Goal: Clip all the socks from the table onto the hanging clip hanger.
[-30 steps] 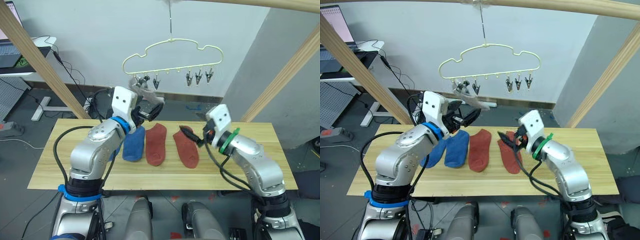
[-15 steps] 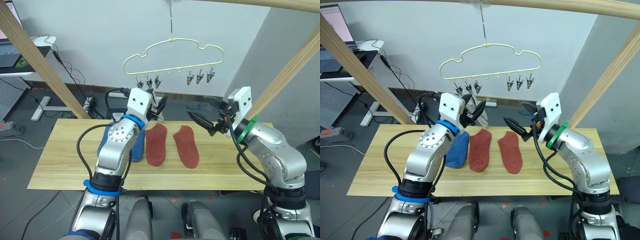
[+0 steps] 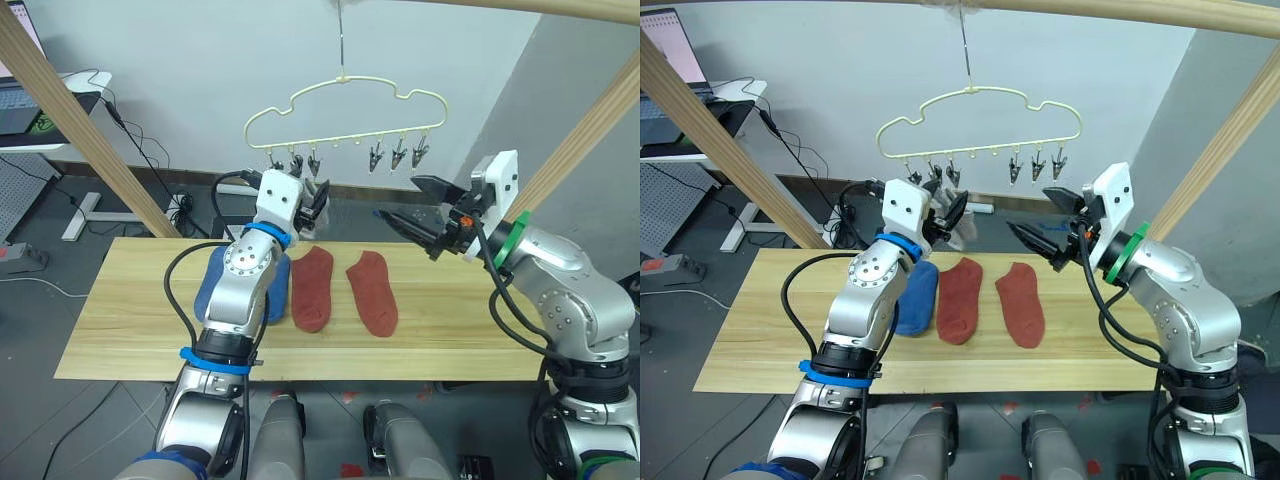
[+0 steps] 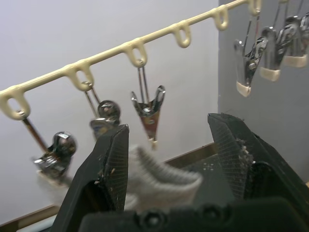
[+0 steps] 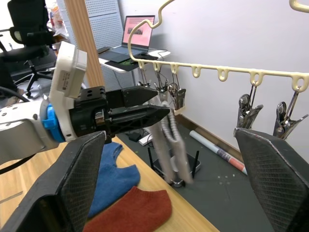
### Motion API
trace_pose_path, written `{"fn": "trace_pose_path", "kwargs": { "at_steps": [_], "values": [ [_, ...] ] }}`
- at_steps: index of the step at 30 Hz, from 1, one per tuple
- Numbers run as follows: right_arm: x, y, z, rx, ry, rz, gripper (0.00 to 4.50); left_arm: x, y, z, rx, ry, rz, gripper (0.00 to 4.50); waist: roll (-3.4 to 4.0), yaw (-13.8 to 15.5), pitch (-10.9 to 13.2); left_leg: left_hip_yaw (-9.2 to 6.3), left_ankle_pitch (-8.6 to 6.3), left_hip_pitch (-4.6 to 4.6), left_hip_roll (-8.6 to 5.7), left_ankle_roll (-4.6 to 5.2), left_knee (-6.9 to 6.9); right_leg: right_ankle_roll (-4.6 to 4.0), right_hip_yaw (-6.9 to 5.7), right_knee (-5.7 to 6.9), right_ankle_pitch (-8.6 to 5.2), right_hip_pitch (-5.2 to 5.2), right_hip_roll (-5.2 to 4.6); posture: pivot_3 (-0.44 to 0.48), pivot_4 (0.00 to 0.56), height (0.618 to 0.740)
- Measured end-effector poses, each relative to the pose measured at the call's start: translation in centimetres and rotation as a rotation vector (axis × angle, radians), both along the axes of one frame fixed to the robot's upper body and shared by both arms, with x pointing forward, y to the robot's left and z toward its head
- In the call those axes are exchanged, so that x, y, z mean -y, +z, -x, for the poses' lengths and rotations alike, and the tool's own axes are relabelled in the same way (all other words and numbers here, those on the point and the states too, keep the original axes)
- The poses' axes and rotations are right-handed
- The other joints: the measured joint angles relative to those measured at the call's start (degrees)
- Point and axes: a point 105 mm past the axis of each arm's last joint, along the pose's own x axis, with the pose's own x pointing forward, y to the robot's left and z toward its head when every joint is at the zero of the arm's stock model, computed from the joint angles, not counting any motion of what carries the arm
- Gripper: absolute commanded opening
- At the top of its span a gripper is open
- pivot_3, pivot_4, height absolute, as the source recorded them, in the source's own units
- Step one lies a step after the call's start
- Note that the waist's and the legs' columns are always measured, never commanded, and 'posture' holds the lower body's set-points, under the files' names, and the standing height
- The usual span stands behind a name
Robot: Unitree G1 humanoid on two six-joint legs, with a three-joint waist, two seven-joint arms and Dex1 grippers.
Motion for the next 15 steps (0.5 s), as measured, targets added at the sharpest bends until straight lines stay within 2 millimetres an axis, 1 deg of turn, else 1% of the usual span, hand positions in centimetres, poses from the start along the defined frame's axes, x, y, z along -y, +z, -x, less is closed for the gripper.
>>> {"fn": "trace_pose_path", "kwargs": {
  "at_steps": [5, 15],
  "values": [
    [-0.2, 0.6, 0.0, 0.011, 0.019, -0.007, 4.50, 0.6, 0.2, -0.1, 0.014, -0.015, 0.014, 2.85, 0.00, 0.00, 0.00, 0.00, 0.00, -0.01, 0.00, 0.00, 0.01, 0.01, 0.00, 0.00, 0.00, 0.00, 0.00, -0.013, 0.239, 0.740],
    [-0.1, 0.9, -0.1, 0.010, 0.024, -0.006, 4.50, 1.2, 0.3, -0.6, 0.017, -0.031, 0.023, 2.85, 0.00, -0.03, 0.00, 0.01, 0.00, -0.01, 0.00, 0.00, 0.01, 0.00, -0.01, 0.00, 0.01, 0.00, 0.01, -0.022, 0.237, 0.740]
  ]
}}
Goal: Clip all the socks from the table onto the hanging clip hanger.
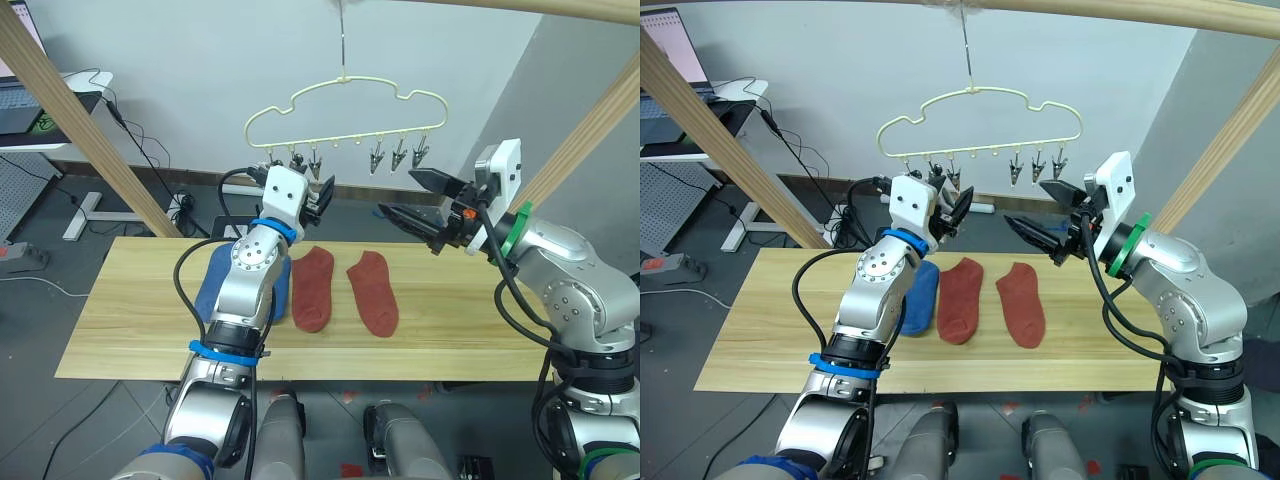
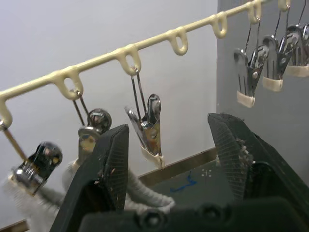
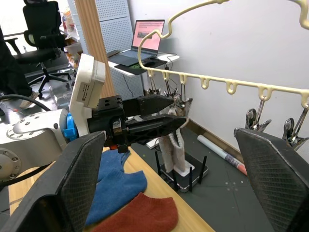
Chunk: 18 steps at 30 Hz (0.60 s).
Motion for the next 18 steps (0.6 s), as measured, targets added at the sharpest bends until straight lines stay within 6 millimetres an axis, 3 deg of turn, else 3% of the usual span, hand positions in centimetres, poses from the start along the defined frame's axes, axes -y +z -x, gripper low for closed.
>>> {"fn": "trace_pose_path", "kwargs": {
  "at_steps": [18],
  "values": [
    [0.2, 0.0, -0.1, -0.007, -0.015, 0.004, 4.50, 0.5, 0.3, -1.4, 0.007, -0.009, 0.013, 2.85, 0.00, -0.23, 0.00, 0.02, 0.00, 0.00, 0.00, 0.00, 0.01, 0.01, 0.00, -0.01, 0.00, 0.00, 0.00, -0.042, 0.236, 0.740]
  ]
}}
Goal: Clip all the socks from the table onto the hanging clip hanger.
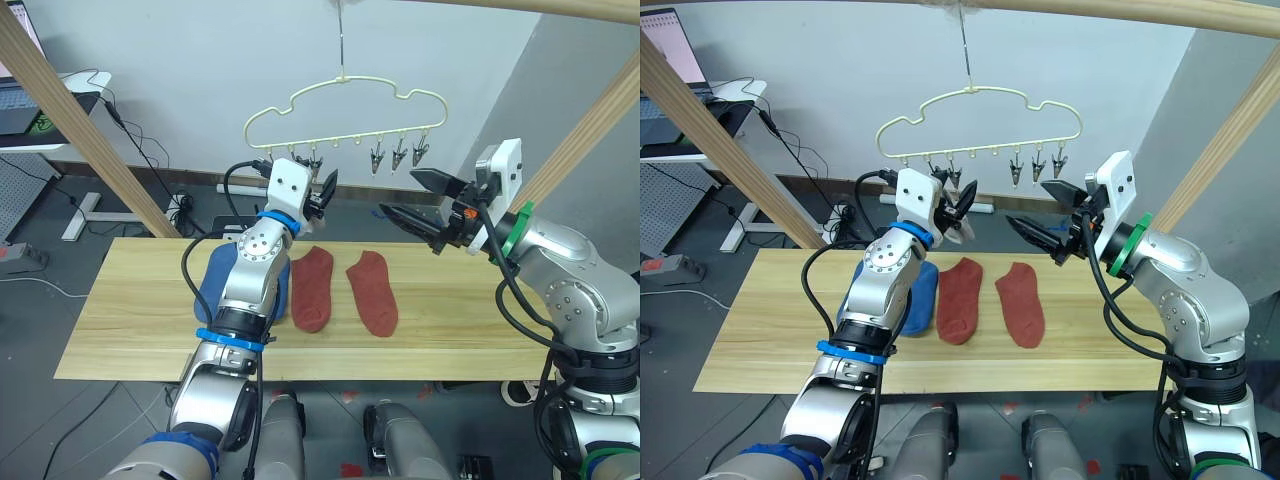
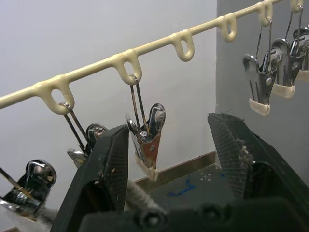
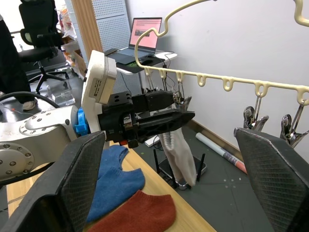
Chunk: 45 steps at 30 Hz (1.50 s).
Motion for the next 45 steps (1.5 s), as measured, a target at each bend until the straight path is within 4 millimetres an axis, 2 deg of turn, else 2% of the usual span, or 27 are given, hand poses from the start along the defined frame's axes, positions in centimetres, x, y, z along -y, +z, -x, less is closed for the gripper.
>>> {"fn": "trace_pose_path", "kwargs": {
  "at_steps": [6, 14, 30, 38, 45],
  "values": [
    [0.1, 0.0, 0.0, 0.000, -0.004, 0.001, 4.50, 0.5, 0.6, -0.1, 0.015, -0.017, 0.005, 2.85, 0.00, -0.10, 0.00, 0.01, 0.00, 0.00, 0.00, 0.00, 0.00, -0.02, 0.01, 0.00, 0.02, 0.00, 0.00, -0.050, 0.239, 0.740],
    [0.1, 0.0, 0.0, 0.001, -0.007, 0.004, 4.50, 0.8, -0.2, -0.3, -0.013, -0.029, 0.007, 2.85, 0.00, -0.53, 0.00, 0.01, 0.00, 0.00, 0.00, 0.00, 0.01, 0.00, 0.01, 0.00, 0.01, 0.00, 0.00, -0.058, 0.241, 0.740],
    [0.0, 0.0, 0.2, -0.009, 0.003, -0.005, 4.50, 1.0, 0.1, -0.7, -0.004, -0.026, -0.005, 2.85, 0.00, -1.16, 0.00, 0.01, 0.00, 0.00, 0.00, 0.00, 0.00, 0.02, 0.02, 0.00, -0.01, 0.00, 0.01, -0.065, 0.246, 0.740],
    [0.1, 0.0, 0.2, -0.009, -0.003, -0.005, 4.50, 0.7, 0.4, -0.8, 0.001, -0.015, 0.009, 0.45, 0.00, -1.16, 0.00, 0.02, 0.00, 0.00, 0.00, 0.00, 0.00, 0.02, 0.02, 0.00, -0.01, 0.00, 0.01, -0.061, 0.247, 0.740],
    [0.1, -0.3, 0.2, -0.019, -0.004, -0.004, 4.50, 0.6, 0.4, -0.8, 0.000, -0.014, 0.010, 0.36, 0.00, -1.15, 0.00, 0.02, 0.00, 0.00, 0.00, 0.00, 0.00, 0.02, 0.02, 0.00, -0.01, 0.00, 0.01, -0.056, 0.250, 0.740]
  ]
}}
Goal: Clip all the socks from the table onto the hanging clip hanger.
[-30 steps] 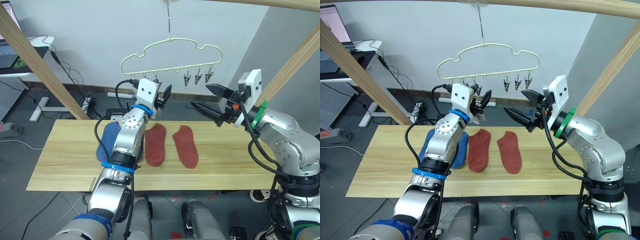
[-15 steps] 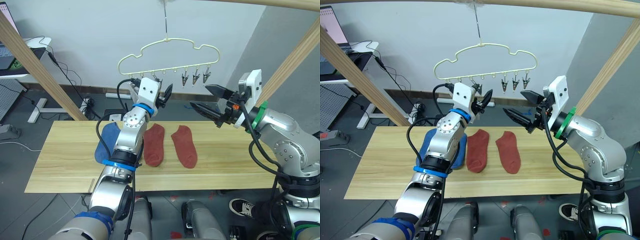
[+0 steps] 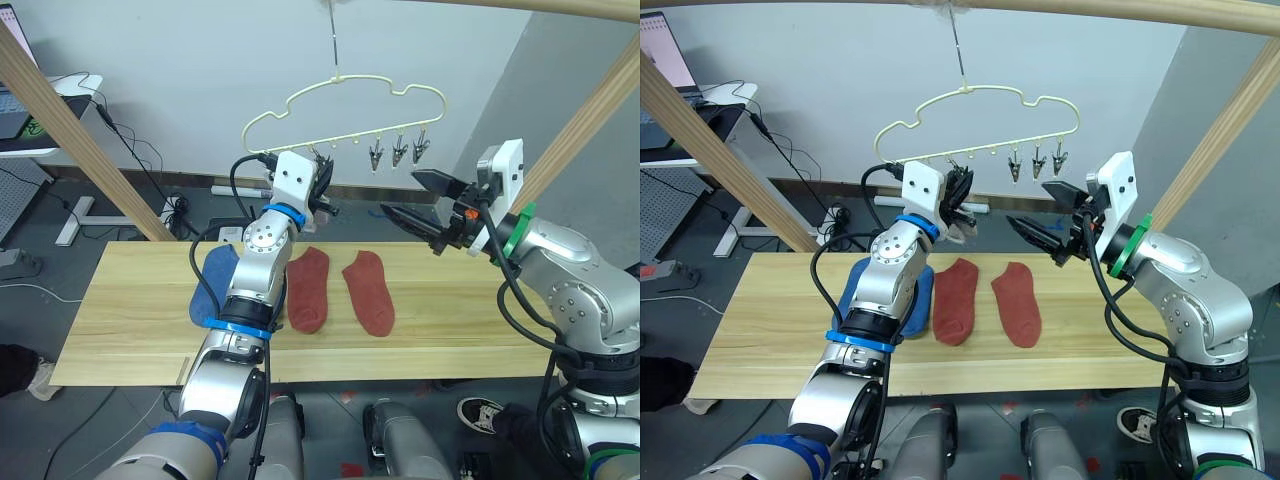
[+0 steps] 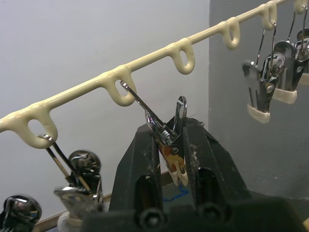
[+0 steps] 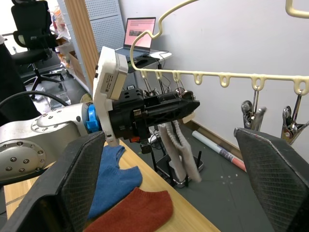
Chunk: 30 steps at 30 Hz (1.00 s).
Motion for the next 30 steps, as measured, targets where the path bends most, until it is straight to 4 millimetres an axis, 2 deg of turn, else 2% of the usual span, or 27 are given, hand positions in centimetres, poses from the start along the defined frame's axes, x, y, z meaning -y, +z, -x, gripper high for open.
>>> {"fn": "trace_pose_path", "kwargs": {
  "at_steps": [8, 10, 14, 30],
  "values": [
    [-0.23, -0.47, 0.06, -0.013, 0.007, 0.007, 4.50, -0.46, -0.55, 0.14, -0.003, 0.026, -0.030, 0.36, 0.00, 0.00, 0.00, -0.01, 0.00, 0.00, 0.00, 0.00, 0.00, 0.00, 0.00, 0.01, 0.00, 0.00, 0.00, -0.056, 0.250, 0.740],
    [-0.32, -0.52, 0.07, -0.015, 0.010, 0.009, 4.50, -0.59, -0.56, 0.09, -0.001, 0.038, -0.038, 1.08, 0.00, 0.01, 0.00, -0.01, 0.00, 0.00, 0.00, 0.00, 0.00, 0.00, 0.00, 0.01, 0.00, 0.00, 0.00, -0.045, 0.247, 0.740],
    [-0.33, -0.52, 0.07, -0.014, 0.011, 0.009, 4.50, -0.46, -0.48, 0.12, 0.004, 0.034, -0.037, 2.17, 0.00, 0.03, 0.00, -0.01, 0.00, 0.00, 0.00, 0.00, 0.00, 0.00, -0.01, 0.00, 0.00, 0.00, 0.00, -0.045, 0.247, 0.740],
    [-0.32, -0.52, 0.06, -0.014, 0.009, 0.008, 4.50, -0.13, 0.19, 0.06, 0.024, 0.030, -0.033, 2.17, 0.00, 0.02, 0.00, 0.00, 0.00, 0.00, 0.00, 0.00, 0.00, 0.00, 0.00, 0.00, 0.00, 0.00, 0.00, -0.052, 0.242, 0.740]
  ]
}}
